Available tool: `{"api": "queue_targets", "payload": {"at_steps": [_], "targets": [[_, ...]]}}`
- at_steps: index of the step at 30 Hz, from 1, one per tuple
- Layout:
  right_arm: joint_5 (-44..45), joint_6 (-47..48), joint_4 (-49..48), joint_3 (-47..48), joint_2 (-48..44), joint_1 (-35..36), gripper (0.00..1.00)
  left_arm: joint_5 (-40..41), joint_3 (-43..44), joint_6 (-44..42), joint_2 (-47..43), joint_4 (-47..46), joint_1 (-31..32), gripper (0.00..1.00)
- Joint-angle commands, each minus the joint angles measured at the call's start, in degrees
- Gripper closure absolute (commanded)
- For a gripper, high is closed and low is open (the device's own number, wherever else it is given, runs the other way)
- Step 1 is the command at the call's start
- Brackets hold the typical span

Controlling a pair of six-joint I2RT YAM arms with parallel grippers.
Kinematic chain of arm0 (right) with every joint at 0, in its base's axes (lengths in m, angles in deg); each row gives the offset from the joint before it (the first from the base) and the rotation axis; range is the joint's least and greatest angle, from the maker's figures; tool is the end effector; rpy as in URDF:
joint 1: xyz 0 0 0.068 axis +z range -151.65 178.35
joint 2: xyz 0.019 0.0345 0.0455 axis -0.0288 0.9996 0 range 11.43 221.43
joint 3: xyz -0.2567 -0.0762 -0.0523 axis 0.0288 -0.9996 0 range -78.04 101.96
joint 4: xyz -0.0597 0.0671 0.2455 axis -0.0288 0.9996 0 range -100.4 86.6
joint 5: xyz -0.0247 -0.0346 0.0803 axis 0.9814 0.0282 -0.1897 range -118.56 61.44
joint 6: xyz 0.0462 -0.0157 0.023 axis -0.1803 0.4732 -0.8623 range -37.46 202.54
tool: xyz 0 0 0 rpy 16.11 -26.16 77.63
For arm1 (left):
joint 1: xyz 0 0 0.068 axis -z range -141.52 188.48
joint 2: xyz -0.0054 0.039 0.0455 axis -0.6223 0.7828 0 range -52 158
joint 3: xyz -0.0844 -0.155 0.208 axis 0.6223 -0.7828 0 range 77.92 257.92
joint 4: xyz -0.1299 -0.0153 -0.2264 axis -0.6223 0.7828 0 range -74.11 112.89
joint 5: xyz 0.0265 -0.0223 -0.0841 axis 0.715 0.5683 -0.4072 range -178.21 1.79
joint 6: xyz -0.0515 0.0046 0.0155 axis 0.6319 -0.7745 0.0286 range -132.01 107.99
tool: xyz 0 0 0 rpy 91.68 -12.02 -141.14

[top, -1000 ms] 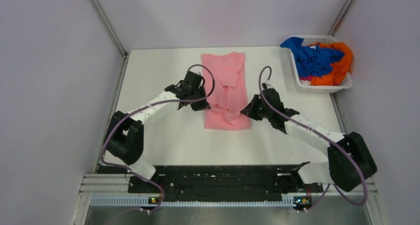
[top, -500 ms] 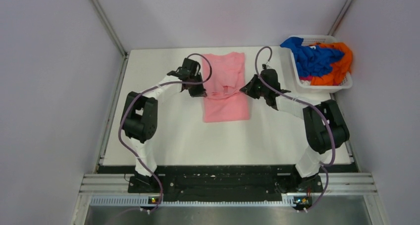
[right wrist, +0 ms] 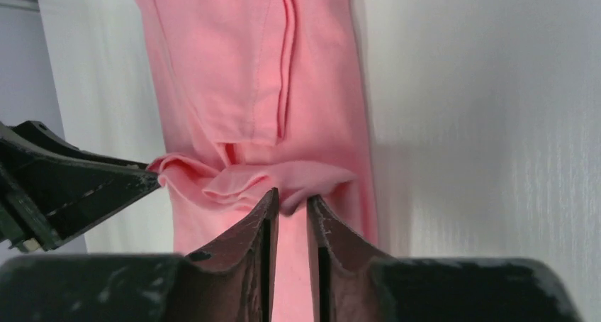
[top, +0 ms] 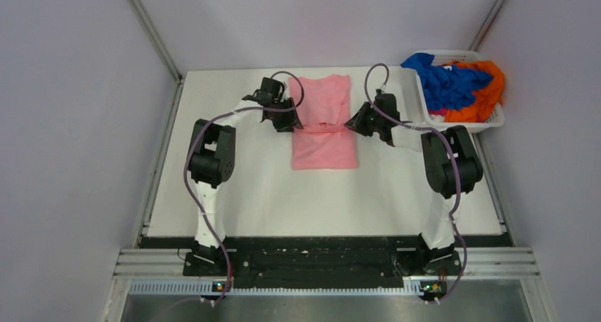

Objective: Fold and stack the t-shirts
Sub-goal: Fold the folded rectangular tshirt in 1/3 of the way

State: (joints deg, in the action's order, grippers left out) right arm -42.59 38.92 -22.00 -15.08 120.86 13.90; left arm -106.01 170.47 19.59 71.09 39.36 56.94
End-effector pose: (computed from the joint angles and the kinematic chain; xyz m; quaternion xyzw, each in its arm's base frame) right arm 0.3917 0.1180 0.1641 0.1586 0.8673 0.3208 0.3459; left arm 0.4415 -0.1588 0.1745 -0.0600 0.9389 -0.2625 0.2143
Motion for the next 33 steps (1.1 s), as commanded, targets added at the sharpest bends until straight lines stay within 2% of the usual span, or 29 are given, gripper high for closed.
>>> {"api": "queue_targets", "payload": {"at_steps": [1, 2, 3, 4, 5, 9, 15, 20, 25, 27, 33], "targets": [[-2.36, 0.95, -3.37, 4.4, 1.71, -1.14, 0.68, -2.12, 4.76, -1.21, -0.64, -2.41, -0.59, 0.37], [-2.45, 0.96, -3.18, 5.11, 1.74, -1.14, 0.59, -2.03, 5.08, -1.26, -1.1, -2.3, -0.84, 0.1], [-2.22, 1.11, -2.45, 5.69, 1.66, -1.09, 0.47, -1.68, 5.15, -1.19, -1.76, -2.31, -1.03, 0.02], [-1.91, 1.44, -1.59, 6.33, 1.45, -1.13, 0.33, -1.34, 4.76, -1.25, -2.65, -2.45, -1.17, 0.01], [-1.82, 2.12, -0.52, 6.94, 1.22, -1.07, 0.24, -0.97, 4.11, -1.12, -3.71, -2.71, -1.25, 0.01], [-1.65, 4.79, 2.69, 4.98, -2.46, -0.39, 0.03, -1.15, -3.55, 0.7, -9.47, -4.38, -1.3, 0.01], [3.28, 5.06, 5.7, -8.1, -13.47, 0.66, 0.01, -2.45, -17.14, 2.76, -18.13, -5.66, -0.85, 0.01], [3.84, 7.13, 11.37, -13.87, -19.66, 1.73, 0.01, -3.02, -26.35, 5.02, -22.73, -7.7, 0.78, 0.03], [3.84, 7.88, 15.59, -16.17, -21.03, 3.62, 0.04, -2.41, -29.9, 7.26, -21.48, -7.86, 2.11, 0.19], [3.5, 8.1, 16.62, -15.74, -20.46, 4.2, 0.07, -1.95, -30.62, 8.18, -20.69, -8.31, 2.47, 0.23], [5.85, 8.07, 18.92, -14.97, -18.22, 5.69, 0.18, -1.57, -31.48, 9.15, -20.07, -8.77, 3.97, 0.45]]}}
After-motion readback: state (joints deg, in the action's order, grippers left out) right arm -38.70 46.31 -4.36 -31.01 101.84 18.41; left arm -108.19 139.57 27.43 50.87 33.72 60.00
